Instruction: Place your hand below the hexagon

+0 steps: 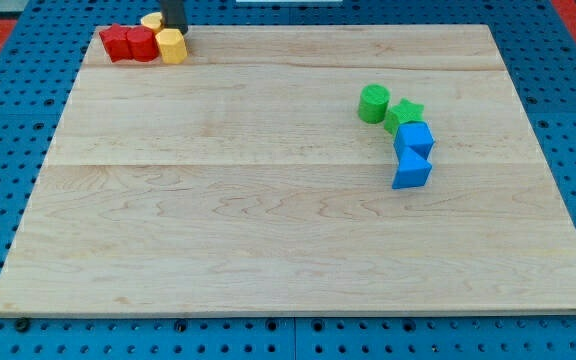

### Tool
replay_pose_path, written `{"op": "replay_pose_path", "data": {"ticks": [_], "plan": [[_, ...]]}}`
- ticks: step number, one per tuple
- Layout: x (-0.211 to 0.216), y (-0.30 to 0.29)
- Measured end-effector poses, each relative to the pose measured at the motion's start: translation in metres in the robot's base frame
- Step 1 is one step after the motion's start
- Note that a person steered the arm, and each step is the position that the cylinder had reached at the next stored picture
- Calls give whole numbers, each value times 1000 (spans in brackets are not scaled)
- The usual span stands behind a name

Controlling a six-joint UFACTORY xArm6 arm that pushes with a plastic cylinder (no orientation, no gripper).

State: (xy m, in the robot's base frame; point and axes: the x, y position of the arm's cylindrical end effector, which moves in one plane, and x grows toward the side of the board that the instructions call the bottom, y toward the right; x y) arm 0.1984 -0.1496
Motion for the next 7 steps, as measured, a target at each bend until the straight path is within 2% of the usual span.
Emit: {"op": "replay_pose_path", "data": {"ticks": [1, 2, 3, 7], "plan": [[8, 17], [41, 31], [71, 9], [76, 6]]}}
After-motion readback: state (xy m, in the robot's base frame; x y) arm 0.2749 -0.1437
